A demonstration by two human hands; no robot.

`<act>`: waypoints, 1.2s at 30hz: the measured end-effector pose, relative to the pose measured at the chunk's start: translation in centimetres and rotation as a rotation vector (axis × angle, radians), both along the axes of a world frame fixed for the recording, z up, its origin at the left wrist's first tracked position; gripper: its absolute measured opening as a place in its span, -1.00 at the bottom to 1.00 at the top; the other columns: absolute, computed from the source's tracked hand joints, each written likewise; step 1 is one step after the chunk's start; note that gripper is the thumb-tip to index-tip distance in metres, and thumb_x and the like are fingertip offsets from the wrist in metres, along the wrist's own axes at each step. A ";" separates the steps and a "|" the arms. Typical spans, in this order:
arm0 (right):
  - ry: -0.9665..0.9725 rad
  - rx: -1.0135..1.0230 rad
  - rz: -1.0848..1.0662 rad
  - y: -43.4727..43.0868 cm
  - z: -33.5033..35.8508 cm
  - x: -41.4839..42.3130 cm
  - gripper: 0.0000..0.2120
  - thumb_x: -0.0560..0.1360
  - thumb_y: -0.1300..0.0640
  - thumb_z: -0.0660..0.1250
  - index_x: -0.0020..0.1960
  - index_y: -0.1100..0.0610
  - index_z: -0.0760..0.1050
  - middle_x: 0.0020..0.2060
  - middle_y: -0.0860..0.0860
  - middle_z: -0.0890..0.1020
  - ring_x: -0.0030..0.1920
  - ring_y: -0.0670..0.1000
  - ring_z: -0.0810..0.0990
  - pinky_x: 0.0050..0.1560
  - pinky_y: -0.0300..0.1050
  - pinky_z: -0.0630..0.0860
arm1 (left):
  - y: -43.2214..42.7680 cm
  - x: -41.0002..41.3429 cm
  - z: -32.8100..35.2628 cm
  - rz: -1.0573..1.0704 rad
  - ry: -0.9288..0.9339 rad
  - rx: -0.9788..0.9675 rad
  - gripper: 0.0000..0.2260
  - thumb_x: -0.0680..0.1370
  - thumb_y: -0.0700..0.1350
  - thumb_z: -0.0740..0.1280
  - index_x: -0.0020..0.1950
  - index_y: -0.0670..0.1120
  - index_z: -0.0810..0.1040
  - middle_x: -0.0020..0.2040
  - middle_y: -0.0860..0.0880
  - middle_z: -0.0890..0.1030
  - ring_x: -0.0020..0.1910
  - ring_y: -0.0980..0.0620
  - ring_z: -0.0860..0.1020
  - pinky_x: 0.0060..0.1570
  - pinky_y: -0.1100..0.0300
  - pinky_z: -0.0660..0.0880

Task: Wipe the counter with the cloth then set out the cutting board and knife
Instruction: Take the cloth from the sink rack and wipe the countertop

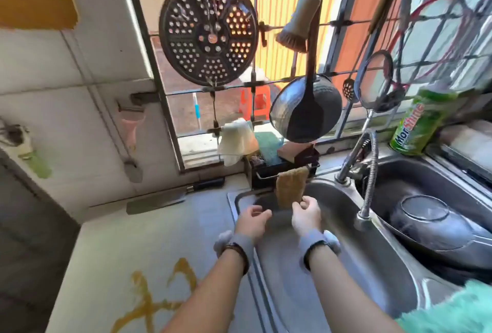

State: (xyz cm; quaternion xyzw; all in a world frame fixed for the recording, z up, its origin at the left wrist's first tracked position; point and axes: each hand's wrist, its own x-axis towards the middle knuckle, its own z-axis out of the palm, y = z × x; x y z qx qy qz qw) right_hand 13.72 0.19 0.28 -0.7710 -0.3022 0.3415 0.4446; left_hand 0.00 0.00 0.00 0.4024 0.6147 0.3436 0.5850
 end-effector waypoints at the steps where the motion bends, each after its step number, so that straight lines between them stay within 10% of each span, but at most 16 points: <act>1: 0.018 -0.008 -0.019 1.2 -0.7 1.1 -0.61 0.55 0.21 0.31 0.37 0.20 0.43 0.26 0.18 0.57 0.27 0.19 0.51 0.28 -0.05 0.36 | 1.6 1.6 -1.0 -0.042 0.067 0.002 -0.60 0.53 -0.06 0.42 0.31 -0.18 0.49 0.17 -0.16 0.61 0.14 -0.20 0.61 0.17 -0.06 0.57; 6: 0.125 -0.059 0.009 5.2 -4.0 3.3 -0.58 0.53 0.16 0.39 0.37 0.16 0.46 0.24 0.13 0.61 0.21 0.14 0.56 0.27 -0.06 0.40 | 5.3 4.8 -2.8 -0.156 0.270 0.003 -0.63 0.47 0.06 0.44 0.23 -0.04 0.57 0.17 -0.05 0.67 0.14 -0.05 0.61 0.18 0.14 0.49; 12: 0.100 0.011 0.082 6.0 -6.4 3.9 -0.90 0.49 0.13 0.44 -0.19 0.09 0.57 -0.27 0.02 0.65 -0.16 0.05 0.58 -0.11 -0.14 0.43 | 6.4 5.6 -5.5 -0.068 0.298 0.025 -0.82 0.46 0.09 0.42 0.02 0.07 0.63 -0.02 0.05 0.70 0.03 -0.01 0.62 0.09 0.13 0.50; 17: 0.014 0.156 0.110 2.4 -4.3 3.6 -0.70 0.44 0.07 0.53 -0.38 0.13 0.52 -0.51 -0.09 0.55 -0.41 -0.08 0.46 -0.31 -0.19 0.41 | 5.3 5.4 -5.0 -0.028 -0.041 0.048 -0.94 0.54 -0.09 0.40 -0.11 -0.04 0.62 -0.08 -0.11 0.67 -0.06 -0.06 0.60 0.05 0.04 0.52; 20: 0.077 0.254 0.146 0.8 -0.9 3.3 -0.72 0.44 0.07 0.54 -0.35 0.16 0.54 -0.48 -0.03 0.60 -0.43 -0.05 0.52 -0.31 -0.10 0.50 | 3.4 5.5 -2.4 0.016 -0.563 -0.036 -0.91 0.55 -0.19 0.38 0.05 -0.15 0.56 -0.06 -0.18 0.62 -0.15 -0.03 0.62 -0.11 0.15 0.57; 24: 0.286 0.448 0.078 -0.2 6.7 2.9 -0.83 0.48 0.11 0.49 -0.21 0.15 0.54 -0.41 0.01 0.66 -0.41 -0.03 0.57 -0.48 -0.20 0.50 | 1.5 3.8 4.2 -0.001 -0.890 0.073 -0.61 0.47 -0.30 0.41 0.29 -0.16 0.53 0.09 -0.17 0.67 0.08 -0.11 0.63 0.16 0.03 0.56; 29: 0.397 0.717 0.294 -3.0 16.2 1.1 -0.79 0.51 0.22 0.45 0.11 0.05 0.55 -0.29 0.11 0.70 -0.28 0.07 0.62 -0.34 -0.11 0.57 | -1.1 1.1 13.8 -0.052 -0.872 0.380 -0.66 0.41 -0.36 0.39 0.15 -0.11 0.63 -0.02 -0.06 0.72 0.03 0.01 0.66 0.07 0.20 0.62; 36: 0.066 0.742 0.652 -11.7 23.8 -3.2 -0.71 0.34 0.10 0.60 0.03 0.13 0.69 -0.15 0.08 0.75 -0.14 0.06 0.72 -0.14 -0.10 0.65 | -8.3 -5.7 21.1 -0.010 -0.671 0.667 -0.83 0.50 -0.05 0.36 -0.04 -0.08 0.71 -0.21 -0.01 0.72 -0.24 0.12 0.65 -0.21 0.31 0.58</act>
